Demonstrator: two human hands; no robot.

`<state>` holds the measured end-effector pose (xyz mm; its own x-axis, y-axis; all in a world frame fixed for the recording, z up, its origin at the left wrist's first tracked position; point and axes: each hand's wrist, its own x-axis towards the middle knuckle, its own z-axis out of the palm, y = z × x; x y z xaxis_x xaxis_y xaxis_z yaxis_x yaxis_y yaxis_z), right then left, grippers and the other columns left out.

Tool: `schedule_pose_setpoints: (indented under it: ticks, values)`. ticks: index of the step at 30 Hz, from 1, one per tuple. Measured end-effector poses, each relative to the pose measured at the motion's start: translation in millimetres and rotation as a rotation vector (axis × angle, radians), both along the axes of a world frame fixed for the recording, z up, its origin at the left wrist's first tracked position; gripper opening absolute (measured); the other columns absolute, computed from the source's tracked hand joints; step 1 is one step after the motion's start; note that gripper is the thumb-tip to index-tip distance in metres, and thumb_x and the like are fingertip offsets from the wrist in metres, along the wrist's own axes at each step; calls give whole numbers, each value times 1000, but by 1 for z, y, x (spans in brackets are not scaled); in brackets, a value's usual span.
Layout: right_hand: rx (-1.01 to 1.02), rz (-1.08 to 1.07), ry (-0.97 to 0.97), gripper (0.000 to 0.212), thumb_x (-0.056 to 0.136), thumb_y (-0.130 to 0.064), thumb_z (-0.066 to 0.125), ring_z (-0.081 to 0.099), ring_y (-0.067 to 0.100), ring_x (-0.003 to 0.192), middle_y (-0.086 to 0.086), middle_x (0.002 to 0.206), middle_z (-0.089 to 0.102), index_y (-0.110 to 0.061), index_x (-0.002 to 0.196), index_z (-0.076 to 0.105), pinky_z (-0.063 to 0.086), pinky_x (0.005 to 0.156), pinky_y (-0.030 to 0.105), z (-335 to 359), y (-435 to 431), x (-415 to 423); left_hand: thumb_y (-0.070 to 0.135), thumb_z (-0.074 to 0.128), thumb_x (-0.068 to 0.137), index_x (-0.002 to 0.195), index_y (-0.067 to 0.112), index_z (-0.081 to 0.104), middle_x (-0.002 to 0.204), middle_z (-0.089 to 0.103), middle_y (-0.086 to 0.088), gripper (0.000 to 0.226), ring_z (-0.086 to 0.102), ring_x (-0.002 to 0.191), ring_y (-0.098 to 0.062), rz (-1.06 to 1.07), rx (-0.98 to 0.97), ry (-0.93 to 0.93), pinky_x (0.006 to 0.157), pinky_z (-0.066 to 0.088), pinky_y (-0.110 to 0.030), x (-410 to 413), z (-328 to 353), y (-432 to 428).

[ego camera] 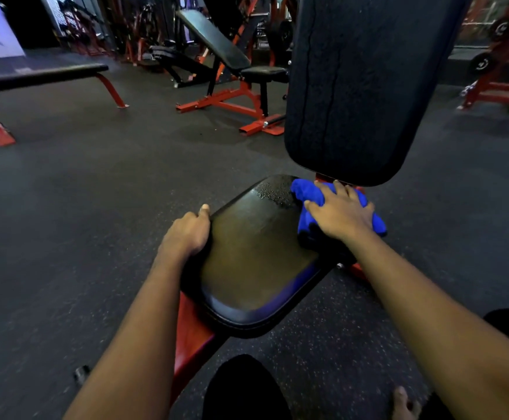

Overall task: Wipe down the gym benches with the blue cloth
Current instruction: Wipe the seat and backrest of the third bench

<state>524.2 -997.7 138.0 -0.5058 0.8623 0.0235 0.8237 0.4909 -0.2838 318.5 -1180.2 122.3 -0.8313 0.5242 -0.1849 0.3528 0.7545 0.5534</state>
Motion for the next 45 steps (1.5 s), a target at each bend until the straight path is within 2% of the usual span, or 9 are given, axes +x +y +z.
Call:
schedule_pose_setpoints:
  ticks: [4, 9, 15, 21, 26, 32, 38, 43, 45]
  values:
    - [34, -12, 53, 56, 100, -55, 35, 7, 20, 152, -6, 166, 9, -44, 153, 22, 11, 117, 56, -15, -9, 15, 54, 17, 102, 146, 3, 37, 151, 37, -23, 71, 37, 138, -37, -4, -3, 10, 112, 29, -47, 2, 1, 0]
    - [20, 54, -95, 58, 100, -49, 33, 16, 25, 149, -3, 165, 14, -42, 155, 18, 16, 114, 57, 6, 15, -21, 52, 17, 103, 145, 4, 40, 150, 39, -22, 68, 39, 137, -37, 9, -17, 22, 111, 31, -47, 3, 2, 3]
    - [38, 158, -100, 56, 102, -57, 29, 5, 17, 153, -11, 166, 3, -48, 154, 12, 12, 115, 58, -4, 8, 4, 52, 17, 103, 146, 4, 39, 151, 38, -22, 67, 38, 138, -37, 10, -9, 11, 112, 30, -47, 3, 2, 2]
    - [17, 171, -171, 57, 101, -55, 29, 15, 27, 150, -4, 166, 9, -44, 155, 13, 12, 114, 61, 8, 31, -42, 51, 16, 103, 146, 4, 39, 151, 38, -21, 67, 37, 138, -36, 11, -8, 11, 113, 29, -47, 4, 3, 4]
    - [42, 335, -121, 54, 102, -56, 33, 7, 17, 153, -14, 166, 4, -52, 152, 15, 11, 115, 57, -2, 31, -15, 52, 16, 103, 146, 5, 39, 151, 39, -21, 68, 39, 137, -36, 17, -7, 3, 112, 30, -47, 4, 2, 3]
    - [32, 271, -132, 54, 102, -53, 33, 19, 27, 149, -7, 165, 15, -44, 154, 20, 15, 113, 59, 5, 49, -76, 52, 17, 103, 144, 5, 41, 148, 42, -21, 66, 42, 134, -37, 28, -4, 10, 109, 32, -47, 1, 1, 6]
    - [42, 469, -62, 51, 103, -49, 39, 12, 13, 152, -15, 164, 15, -48, 152, 24, 13, 117, 50, -1, 52, -55, 49, 18, 103, 142, 5, 43, 148, 42, -19, 64, 43, 133, -35, 31, 12, 14, 107, 33, -46, -2, -3, 8]
    - [13, 382, -77, 46, 103, -47, 37, 30, 24, 145, -8, 159, 32, -41, 148, 36, 23, 110, 52, 7, 65, -111, 50, 19, 102, 139, 6, 46, 146, 44, -18, 63, 45, 132, -34, 32, 19, 29, 106, 34, -46, -2, -3, 8]
    - [-12, 417, -109, 44, 102, -48, 38, 31, 23, 144, -7, 157, 37, -39, 145, 41, 21, 110, 52, 9, 62, -136, 49, 21, 102, 137, 6, 48, 145, 46, -18, 61, 47, 129, -34, 40, 34, 26, 104, 36, -45, -2, -2, 8]
